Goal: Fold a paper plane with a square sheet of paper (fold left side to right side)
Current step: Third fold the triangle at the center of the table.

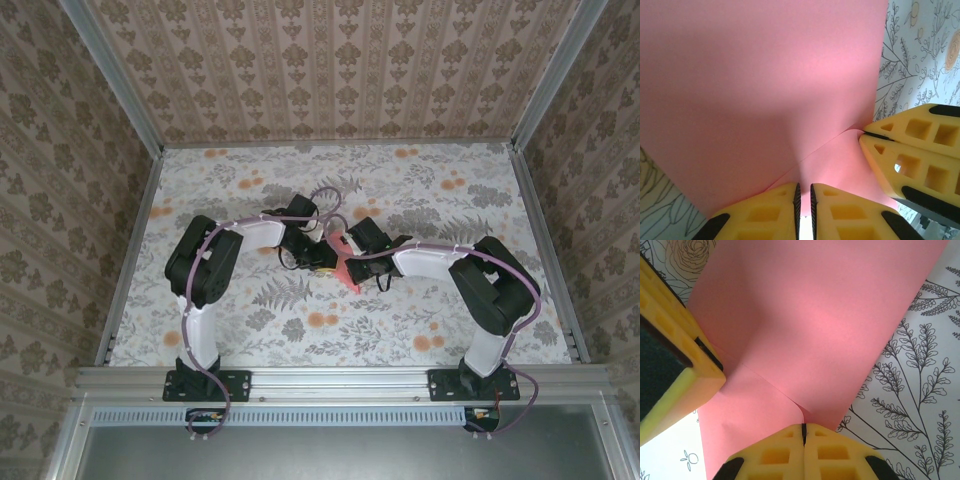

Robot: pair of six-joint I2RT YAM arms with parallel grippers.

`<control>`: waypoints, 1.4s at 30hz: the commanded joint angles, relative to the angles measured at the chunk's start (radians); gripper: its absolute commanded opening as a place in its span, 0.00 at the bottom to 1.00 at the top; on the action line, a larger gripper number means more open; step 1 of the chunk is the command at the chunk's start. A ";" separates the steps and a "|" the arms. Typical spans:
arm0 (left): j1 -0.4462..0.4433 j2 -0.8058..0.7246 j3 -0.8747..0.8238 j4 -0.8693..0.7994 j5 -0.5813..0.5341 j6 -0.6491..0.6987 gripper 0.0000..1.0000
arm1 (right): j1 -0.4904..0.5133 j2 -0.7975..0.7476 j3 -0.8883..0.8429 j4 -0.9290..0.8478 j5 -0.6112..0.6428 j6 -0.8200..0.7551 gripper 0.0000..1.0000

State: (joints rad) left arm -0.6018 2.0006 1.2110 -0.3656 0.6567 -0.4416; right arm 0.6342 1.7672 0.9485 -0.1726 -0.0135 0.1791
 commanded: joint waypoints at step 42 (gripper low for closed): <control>0.000 0.046 0.015 -0.038 -0.057 -0.005 0.16 | -0.027 -0.104 -0.037 -0.057 -0.330 0.471 0.09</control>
State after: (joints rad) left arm -0.6010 2.0117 1.2194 -0.3721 0.6579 -0.4454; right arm 0.6086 1.6554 0.8875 -0.1909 -0.3748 0.6205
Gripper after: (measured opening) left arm 0.159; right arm 0.091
